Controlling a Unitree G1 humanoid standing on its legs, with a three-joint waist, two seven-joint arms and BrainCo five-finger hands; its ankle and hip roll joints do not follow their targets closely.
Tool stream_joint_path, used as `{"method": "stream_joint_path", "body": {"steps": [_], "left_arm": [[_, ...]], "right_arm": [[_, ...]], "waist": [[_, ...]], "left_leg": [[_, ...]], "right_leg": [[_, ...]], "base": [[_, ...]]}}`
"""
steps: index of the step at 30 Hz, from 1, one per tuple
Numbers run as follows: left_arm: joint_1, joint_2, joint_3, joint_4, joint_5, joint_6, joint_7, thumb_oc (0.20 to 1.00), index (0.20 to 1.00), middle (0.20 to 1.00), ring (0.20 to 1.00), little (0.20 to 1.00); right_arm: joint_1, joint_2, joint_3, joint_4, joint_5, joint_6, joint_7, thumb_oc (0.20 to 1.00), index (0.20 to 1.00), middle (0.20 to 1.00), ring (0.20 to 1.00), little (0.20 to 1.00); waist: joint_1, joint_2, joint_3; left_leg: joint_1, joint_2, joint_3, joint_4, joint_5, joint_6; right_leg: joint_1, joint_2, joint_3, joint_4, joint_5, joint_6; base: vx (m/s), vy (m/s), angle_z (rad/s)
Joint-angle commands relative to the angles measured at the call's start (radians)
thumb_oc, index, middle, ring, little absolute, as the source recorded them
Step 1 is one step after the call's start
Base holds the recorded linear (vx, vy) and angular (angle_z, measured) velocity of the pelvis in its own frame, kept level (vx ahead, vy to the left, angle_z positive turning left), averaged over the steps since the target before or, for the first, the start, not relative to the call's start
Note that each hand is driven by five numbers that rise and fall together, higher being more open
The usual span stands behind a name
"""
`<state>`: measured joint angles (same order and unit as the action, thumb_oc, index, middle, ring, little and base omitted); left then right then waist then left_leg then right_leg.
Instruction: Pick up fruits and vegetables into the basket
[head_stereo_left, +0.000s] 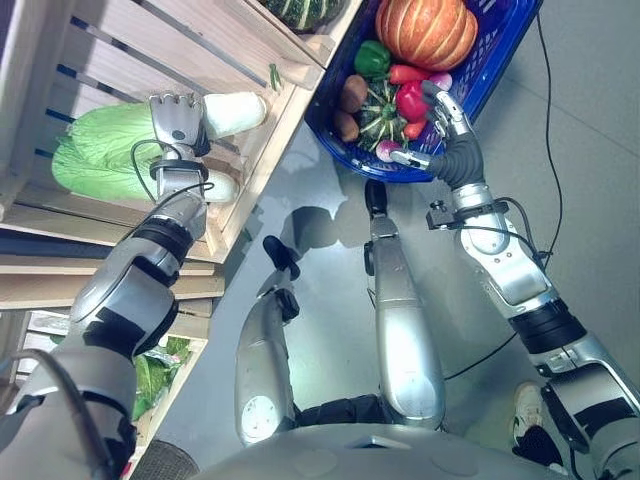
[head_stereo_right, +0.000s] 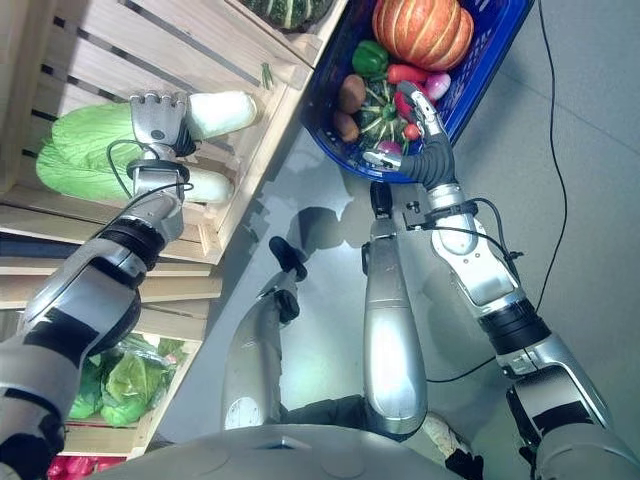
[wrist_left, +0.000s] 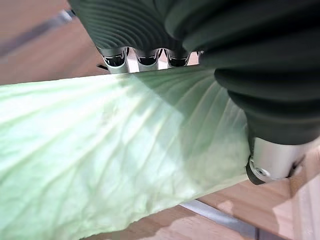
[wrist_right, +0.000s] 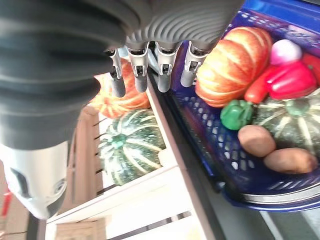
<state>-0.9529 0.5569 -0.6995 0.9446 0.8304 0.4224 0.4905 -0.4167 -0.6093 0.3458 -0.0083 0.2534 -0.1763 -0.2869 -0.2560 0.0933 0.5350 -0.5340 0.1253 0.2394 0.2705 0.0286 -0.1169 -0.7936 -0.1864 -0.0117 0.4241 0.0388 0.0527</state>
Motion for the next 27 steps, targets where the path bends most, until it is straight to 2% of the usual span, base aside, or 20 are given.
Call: {"method": "stream_joint_path", "body": {"steps": [1, 4, 10, 15, 21, 27], "left_arm": [[0.056, 0.107, 0.084, -0.068, -0.056, -0.047, 0.081, 0.2, 0.2, 0.2, 0.2, 0.2], [0.084, 0.126, 0.106, -0.138, -0.126, -0.103, 0.091, 0.2, 0.2, 0.2, 0.2, 0.2], [0.142, 0.184, 0.171, -0.347, -0.313, -0.294, 0.069, 0.2, 0.2, 0.2, 0.2, 0.2], [0.187, 0.213, 0.229, -0.51, -0.47, -0.392, 0.024, 0.2, 0.2, 0.2, 0.2, 0.2], [0.248, 0.173, 0.294, -0.666, -0.575, -0.442, -0.044, 0.2, 0.2, 0.2, 0.2, 0.2], [0.269, 0.128, 0.294, -0.752, -0.633, -0.451, -0.083, 0.2, 0.2, 0.2, 0.2, 0.2]], "right_arm": [[0.033, 0.0, -0.042, -0.113, 0.0, -0.07, 0.024, 1.0, 1.0, 1.0, 1.0, 1.0], [0.041, -0.007, -0.05, -0.135, 0.008, -0.071, 0.039, 1.0, 1.0, 1.0, 1.0, 1.0], [0.041, -0.008, -0.069, -0.19, 0.004, -0.031, 0.053, 1.0, 1.0, 1.0, 1.0, 1.0], [0.006, 0.013, -0.08, -0.223, -0.003, -0.006, 0.053, 1.0, 1.0, 1.0, 1.0, 1.0], [-0.039, 0.04, -0.08, -0.265, -0.015, 0.087, 0.034, 1.0, 1.0, 1.0, 1.0, 1.0], [-0.103, 0.071, -0.056, -0.28, 0.01, 0.122, 0.022, 1.0, 1.0, 1.0, 1.0, 1.0]], "waist": [[0.014, -0.05, -0.015], [0.029, -0.06, -0.015], [0.075, -0.087, -0.015], [0.111, -0.102, -0.015], [0.147, -0.11, -0.042], [0.171, -0.114, -0.071]], "left_leg": [[-0.049, 0.021, -0.037, 0.073, 0.029, -0.008], [-0.021, 0.021, -0.043, 0.067, 0.026, -0.004], [0.054, 0.023, -0.056, 0.046, 0.02, 0.006], [0.107, 0.021, -0.066, 0.016, 0.026, 0.015], [0.174, 0.014, -0.073, -0.014, 0.023, 0.022], [0.214, 0.011, -0.083, -0.025, 0.016, 0.024]], "right_leg": [[0.092, -0.002, -0.02, -0.012, -0.02, 0.028], [0.131, -0.007, -0.034, -0.025, -0.022, 0.032], [0.24, -0.019, -0.074, -0.067, -0.02, 0.045], [0.31, -0.021, -0.094, -0.105, -0.005, 0.054], [0.393, -0.025, -0.109, -0.142, -0.007, 0.059], [0.452, -0.027, -0.126, -0.175, -0.006, 0.057]], "base": [[0.0, 0.0, 0.0], [-0.01, -0.006, 0.01], [-0.03, -0.045, 0.1], [-0.03, -0.052, 0.11], [0.01, -0.009, 0.07], [0.03, -0.011, 0.07]]}}
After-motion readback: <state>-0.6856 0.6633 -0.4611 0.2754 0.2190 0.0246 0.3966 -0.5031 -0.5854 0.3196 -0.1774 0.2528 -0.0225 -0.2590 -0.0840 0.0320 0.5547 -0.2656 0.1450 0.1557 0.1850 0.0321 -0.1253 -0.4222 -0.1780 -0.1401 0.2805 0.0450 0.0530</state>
